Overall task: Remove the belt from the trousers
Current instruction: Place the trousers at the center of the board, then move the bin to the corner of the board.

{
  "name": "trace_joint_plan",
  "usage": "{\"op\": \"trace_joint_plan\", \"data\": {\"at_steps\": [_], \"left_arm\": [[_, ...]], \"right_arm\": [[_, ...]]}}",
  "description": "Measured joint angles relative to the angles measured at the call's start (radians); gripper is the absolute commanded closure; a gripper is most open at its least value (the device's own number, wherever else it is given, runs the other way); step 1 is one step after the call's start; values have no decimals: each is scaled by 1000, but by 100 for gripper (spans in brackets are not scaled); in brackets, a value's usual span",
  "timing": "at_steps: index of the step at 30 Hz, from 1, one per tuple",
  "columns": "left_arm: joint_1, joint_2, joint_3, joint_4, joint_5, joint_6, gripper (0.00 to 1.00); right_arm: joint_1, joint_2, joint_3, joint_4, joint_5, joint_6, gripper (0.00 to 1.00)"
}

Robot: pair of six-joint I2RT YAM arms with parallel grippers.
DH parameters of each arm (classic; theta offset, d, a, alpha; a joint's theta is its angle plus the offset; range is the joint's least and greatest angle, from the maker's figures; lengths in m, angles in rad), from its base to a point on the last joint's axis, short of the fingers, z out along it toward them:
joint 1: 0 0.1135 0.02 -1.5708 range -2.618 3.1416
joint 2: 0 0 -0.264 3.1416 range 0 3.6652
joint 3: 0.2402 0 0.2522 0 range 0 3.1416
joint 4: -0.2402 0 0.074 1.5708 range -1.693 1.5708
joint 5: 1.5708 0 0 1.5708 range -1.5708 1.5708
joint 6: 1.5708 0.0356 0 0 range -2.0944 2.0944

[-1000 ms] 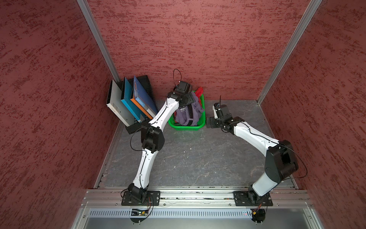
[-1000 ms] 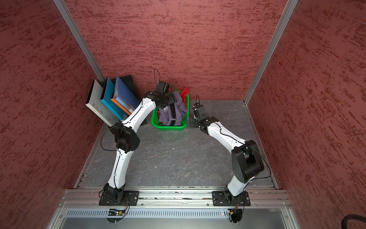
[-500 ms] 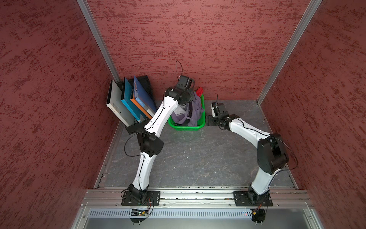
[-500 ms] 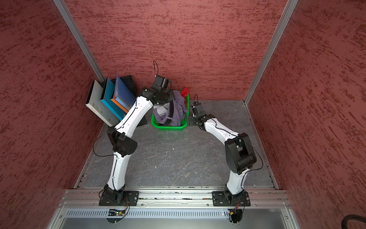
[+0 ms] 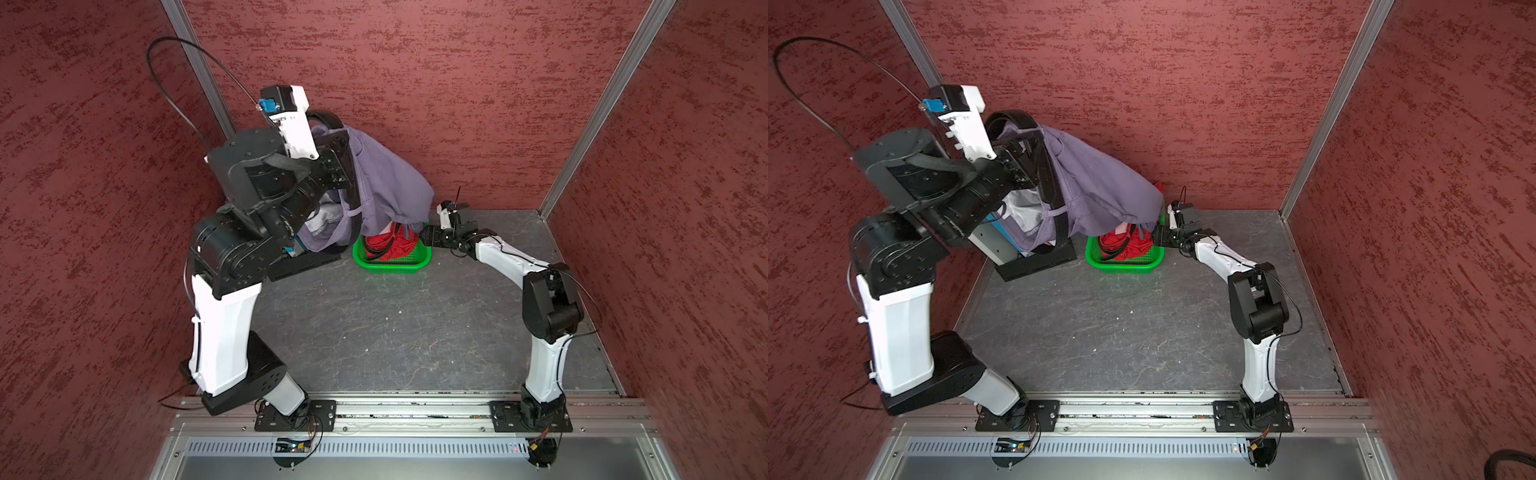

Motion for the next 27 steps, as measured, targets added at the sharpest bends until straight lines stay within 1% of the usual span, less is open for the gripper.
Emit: {"op": "trace_joint_plan", "data": {"at_steps": [4, 6, 8, 10, 13, 14, 16, 18, 19, 20, 23, 25, 26, 27], "left_arm": [[-72, -13, -35, 90, -113, 144, 100], [-116, -1, -29, 142, -156, 221, 100], [-166, 27, 6, 190, -206, 302, 100], [-239, 66, 45, 283, -274, 434, 100], [-346, 117, 56, 496, -353, 673, 100], [-365, 131, 58, 547, -365, 728, 100], [-375, 146, 59, 597, -378, 789, 100], [-367, 152, 59, 620, -409, 831, 100], [-362, 153, 59, 632, -426, 848, 100], [-359, 154, 60, 644, -441, 866, 100], [-356, 156, 61, 680, -467, 903, 100], [-352, 156, 63, 699, -478, 918, 100], [-348, 156, 65, 706, -484, 925, 100], [-342, 156, 66, 714, -491, 932, 100]], "right_arm": [[2, 72, 64, -39, -6, 9, 32], [2, 109, 124, -92, 12, 7, 32], [2, 126, 157, -132, 35, 0, 32], [2, 126, 166, -175, 58, -5, 32], [2, 123, 167, -237, 92, -10, 33], [2, 121, 163, -253, 103, -10, 33], [1, 117, 151, -277, 116, -10, 36], [2, 116, 146, -281, 121, -11, 43], [2, 115, 140, -281, 122, -11, 51], [2, 115, 135, -277, 120, -8, 65], [1, 115, 127, -275, 115, 4, 88], [-6, 113, 126, -274, 116, 35, 97], [-12, 109, 121, -272, 116, 32, 100], [-18, 101, 107, -267, 118, 31, 100]]}}
